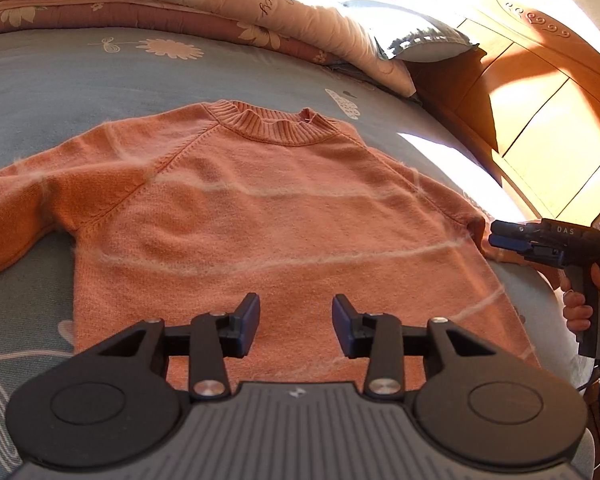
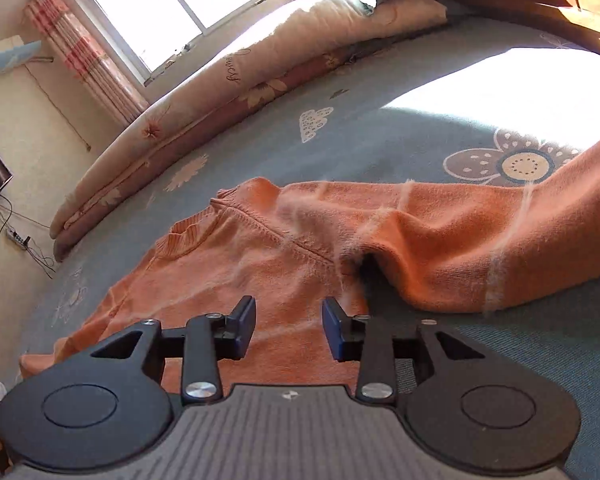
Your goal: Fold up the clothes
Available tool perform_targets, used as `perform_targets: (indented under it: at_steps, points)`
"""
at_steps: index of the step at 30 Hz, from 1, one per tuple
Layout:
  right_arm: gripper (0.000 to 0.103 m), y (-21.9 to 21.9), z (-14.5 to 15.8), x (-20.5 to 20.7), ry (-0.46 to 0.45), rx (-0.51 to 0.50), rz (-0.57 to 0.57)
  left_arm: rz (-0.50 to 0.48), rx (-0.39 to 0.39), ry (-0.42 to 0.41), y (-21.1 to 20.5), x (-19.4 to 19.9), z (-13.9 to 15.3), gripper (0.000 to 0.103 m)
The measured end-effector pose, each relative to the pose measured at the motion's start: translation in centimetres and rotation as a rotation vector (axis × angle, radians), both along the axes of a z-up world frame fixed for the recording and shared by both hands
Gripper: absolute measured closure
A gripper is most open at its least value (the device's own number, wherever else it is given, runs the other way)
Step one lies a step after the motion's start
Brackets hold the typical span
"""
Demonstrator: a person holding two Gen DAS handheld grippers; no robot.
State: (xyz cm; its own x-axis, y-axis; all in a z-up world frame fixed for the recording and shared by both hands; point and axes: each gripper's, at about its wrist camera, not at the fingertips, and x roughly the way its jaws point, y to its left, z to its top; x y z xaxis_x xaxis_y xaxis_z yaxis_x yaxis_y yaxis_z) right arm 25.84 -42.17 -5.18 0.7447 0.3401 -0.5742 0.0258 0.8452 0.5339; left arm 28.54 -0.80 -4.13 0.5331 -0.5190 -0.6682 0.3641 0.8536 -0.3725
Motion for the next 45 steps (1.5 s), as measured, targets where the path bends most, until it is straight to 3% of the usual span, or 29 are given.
perform_targets:
  at_steps: [3,5,8,10,13,16,17,20,22,24,26,29,31,33,36,40,45]
  points:
    - [0.062,2.3,-0.2,1.2,0.010,0.005,0.079,0.015,0.016,-0.003,-1.1,0.5,-0.6,0.064]
    - [0.061,3.0,-0.4,1.7,0.008,-0.014,0.071,0.038,0.048,-0.016,-0.7,0.3,-0.8,0.064]
    - [0.058,2.6,-1.3,1.6,0.034,0.047,0.054,0.098,0.088,-0.029,1.6,0.2,-1.0,0.065]
    - [0.058,2.5,-1.8,0.9,0.042,0.056,0.058,0.160,0.050,-0.009,4.0,0.7,-1.1,0.067]
    - [0.056,3.2,-2.3,0.2,0.043,0.080,0.092,0.204,-0.088,0.035,6.4,2.1,-1.4,0.066]
    - [0.052,4.7,-2.2,0.2,0.041,0.068,0.109,0.238,-0.128,0.043,6.5,3.9,-2.1,0.065]
    - [0.052,5.2,-2.0,0.2,0.039,0.064,0.115,0.254,-0.093,0.046,6.3,4.6,-2.5,0.063]
    - [0.052,6.1,-1.5,-0.5,0.029,0.038,0.127,0.346,-0.031,0.053,7.1,5.7,-3.9,0.075]
    - [0.050,6.4,-1.1,-1.2,0.020,0.009,0.130,0.413,-0.052,0.059,8.8,5.9,-3.8,0.077]
    - [0.047,6.2,-0.9,-2.3,0.009,-0.025,0.125,0.407,-0.111,0.080,9.8,6.0,-3.4,0.077]
    - [0.046,5.8,-0.9,-3.0,0.001,-0.030,0.123,0.374,-0.168,0.095,10.3,6.1,-2.9,0.072]
    - [0.045,5.6,-1.3,-3.2,0.007,0.014,0.117,0.253,-0.254,0.118,8.8,5.9,-2.4,0.067]
    - [0.044,5.6,-1.5,-3.2,0.012,0.050,0.115,0.172,-0.267,0.146,6.9,5.5,-2.4,0.065]
    - [0.043,6.5,-1.8,-3.1,0.023,0.063,0.135,0.083,-0.228,0.169,4.4,4.3,-2.6,0.064]
    - [0.040,8.3,-2.2,-3.1,0.041,0.027,0.180,0.034,-0.148,0.175,3.0,2.4,-3.4,0.062]
    - [0.040,7.4,-3.1,-5.2,0.077,0.025,0.152,0.111,-0.039,0.105,5.3,-0.7,-3.3,0.062]
    - [0.040,4.3,-3.8,-9.1,0.088,0.039,0.070,0.173,0.043,0.095,8.3,-3.5,-2.3,0.062]
